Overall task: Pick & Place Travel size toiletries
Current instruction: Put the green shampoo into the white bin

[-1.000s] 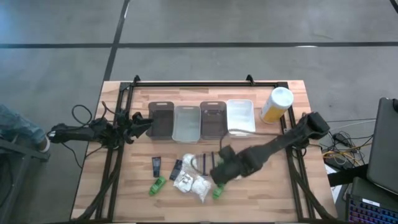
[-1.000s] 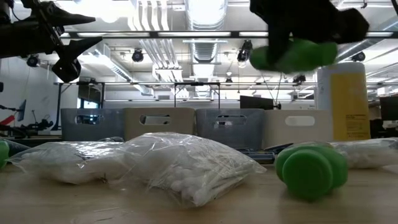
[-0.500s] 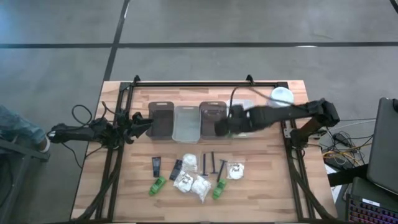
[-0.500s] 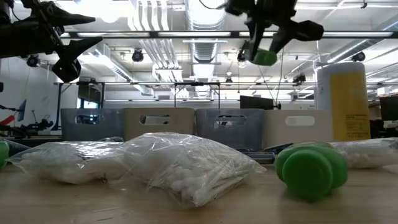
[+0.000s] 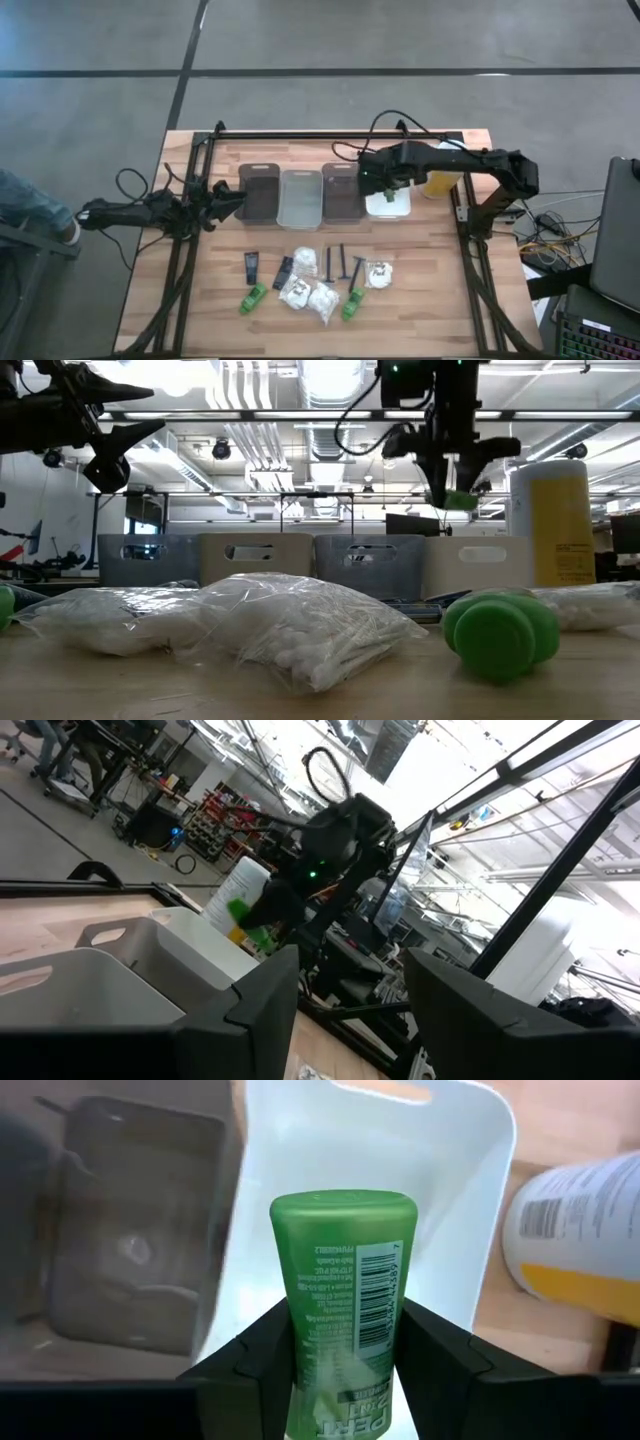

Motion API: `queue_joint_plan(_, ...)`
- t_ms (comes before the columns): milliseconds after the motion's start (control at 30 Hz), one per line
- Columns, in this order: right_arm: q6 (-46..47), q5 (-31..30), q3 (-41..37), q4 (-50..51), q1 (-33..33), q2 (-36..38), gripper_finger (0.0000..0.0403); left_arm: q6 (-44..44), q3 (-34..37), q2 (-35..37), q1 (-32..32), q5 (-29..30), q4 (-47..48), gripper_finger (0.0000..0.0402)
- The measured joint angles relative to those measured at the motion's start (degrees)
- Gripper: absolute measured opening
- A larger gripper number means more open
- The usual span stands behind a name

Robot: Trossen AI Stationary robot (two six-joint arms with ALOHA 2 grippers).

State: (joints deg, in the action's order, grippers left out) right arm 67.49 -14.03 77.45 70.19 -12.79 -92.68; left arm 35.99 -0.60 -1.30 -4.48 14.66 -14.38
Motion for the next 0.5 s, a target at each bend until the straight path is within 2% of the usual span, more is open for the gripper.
queue_joint_plan(167, -1.49, 4.55, -6.05, -6.66, -1.58, -0.03, 0.0138, 0.00, 0.00, -0.02, 0.01, 0.00, -0.01, 0.0188)
queue_joint_plan(267, -0.18, 4.75, -9.04, -10.13, -1.68, -0.02, 0.0139, 0.00, 0.00, -0.02, -0.02, 0.01, -0.02, 0.0188)
queue_joint_plan(500, 2.95, 4.75, -12.09, -10.85, -0.65, 0.36, 0.0197, 0.00, 0.00, -0.04, 0.01, 0.00, -0.04, 0.0188)
